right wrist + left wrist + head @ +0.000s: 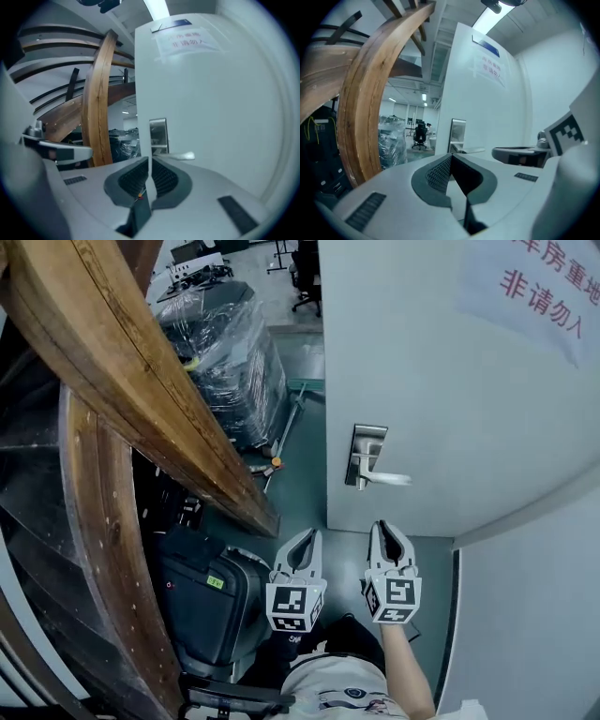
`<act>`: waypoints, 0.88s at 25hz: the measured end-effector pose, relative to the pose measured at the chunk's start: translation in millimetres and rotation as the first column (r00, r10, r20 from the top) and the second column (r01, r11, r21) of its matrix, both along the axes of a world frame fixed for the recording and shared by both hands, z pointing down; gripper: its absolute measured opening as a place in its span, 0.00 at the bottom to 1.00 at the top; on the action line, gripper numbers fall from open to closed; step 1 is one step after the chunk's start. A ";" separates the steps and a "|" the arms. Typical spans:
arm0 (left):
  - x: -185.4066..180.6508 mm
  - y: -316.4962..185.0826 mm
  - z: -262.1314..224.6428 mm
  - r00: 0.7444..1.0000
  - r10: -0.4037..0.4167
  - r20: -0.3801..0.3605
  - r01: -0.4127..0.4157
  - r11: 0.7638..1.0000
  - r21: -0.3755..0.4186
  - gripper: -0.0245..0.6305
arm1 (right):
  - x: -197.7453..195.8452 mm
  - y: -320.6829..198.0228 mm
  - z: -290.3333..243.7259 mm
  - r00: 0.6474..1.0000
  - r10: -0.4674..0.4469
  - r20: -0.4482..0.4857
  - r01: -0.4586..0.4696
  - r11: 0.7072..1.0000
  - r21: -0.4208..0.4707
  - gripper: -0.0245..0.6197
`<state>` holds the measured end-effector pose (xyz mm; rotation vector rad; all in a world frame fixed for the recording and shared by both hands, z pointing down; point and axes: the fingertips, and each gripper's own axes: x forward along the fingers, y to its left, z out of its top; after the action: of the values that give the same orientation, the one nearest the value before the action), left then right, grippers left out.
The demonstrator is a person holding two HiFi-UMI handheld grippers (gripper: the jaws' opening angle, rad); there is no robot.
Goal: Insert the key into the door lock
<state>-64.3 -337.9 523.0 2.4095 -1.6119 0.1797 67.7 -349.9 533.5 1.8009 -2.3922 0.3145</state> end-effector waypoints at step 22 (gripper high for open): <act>38.2 19.2 -138.1 0.995 0.097 0.022 -0.099 0.977 0.191 0.04 | 30.7 56.3 -162.5 1.000 -0.018 -0.023 0.022 0.976 0.216 0.05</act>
<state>-26.2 -318.7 385.0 2.6396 -1.5825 0.0589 98.4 -293.6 371.0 1.8533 -2.5127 0.0328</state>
